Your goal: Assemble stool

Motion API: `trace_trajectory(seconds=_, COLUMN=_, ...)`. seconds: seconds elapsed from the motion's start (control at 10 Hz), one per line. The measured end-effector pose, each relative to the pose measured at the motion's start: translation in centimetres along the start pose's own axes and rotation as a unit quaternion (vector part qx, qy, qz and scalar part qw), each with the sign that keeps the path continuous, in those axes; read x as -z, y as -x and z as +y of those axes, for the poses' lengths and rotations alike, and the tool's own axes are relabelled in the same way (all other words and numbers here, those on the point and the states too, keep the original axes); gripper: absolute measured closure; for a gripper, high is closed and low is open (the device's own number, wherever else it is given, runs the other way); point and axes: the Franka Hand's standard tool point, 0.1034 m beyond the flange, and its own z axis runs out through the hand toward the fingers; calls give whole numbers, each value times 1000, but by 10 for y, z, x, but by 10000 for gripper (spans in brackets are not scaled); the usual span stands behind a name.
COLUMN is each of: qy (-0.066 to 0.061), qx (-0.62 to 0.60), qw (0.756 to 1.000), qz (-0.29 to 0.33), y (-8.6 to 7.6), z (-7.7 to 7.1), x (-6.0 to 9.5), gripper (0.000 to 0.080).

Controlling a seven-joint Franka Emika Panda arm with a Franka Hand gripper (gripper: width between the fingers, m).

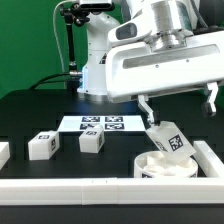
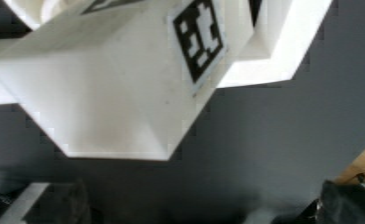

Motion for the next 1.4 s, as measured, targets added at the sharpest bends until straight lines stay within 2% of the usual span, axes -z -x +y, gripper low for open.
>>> trace_trajectory(seconds=0.3, qy=1, qx=10, qw=1000, qz=-2, y=-3, z=2, x=5, gripper=150)
trace_trajectory(seconds=0.5, qy=4, qx=31, qw=999, qz=-9, y=-7, z=14, x=11, gripper=150)
trace_trajectory(seconds=0.8, qy=-3, qx=29, qw=999, qz=-36, y=-6, z=12, x=10, gripper=150)
trace_trajectory(seconds=0.9, qy=-18, qx=24, qw=995, qz=-97, y=0, z=5, x=9, gripper=150)
trace_trajectory(seconds=1.0, qy=-29, qx=23, qw=990, qz=-138, y=-5, z=3, x=10, gripper=150)
trace_trajectory(seconds=1.1, qy=-33, qx=24, qw=987, qz=-158, y=-1, z=3, x=10, gripper=150)
trace_trajectory(seconds=1.2, qy=-45, qx=22, qw=975, qz=-214, y=9, z=0, x=12, gripper=150)
trace_trajectory(seconds=1.3, qy=-57, qx=21, qw=964, qz=-259, y=9, z=-2, x=13, gripper=150)
trace_trajectory(seconds=1.4, qy=-60, qx=21, qw=963, qz=-261, y=3, z=-3, x=10, gripper=150)
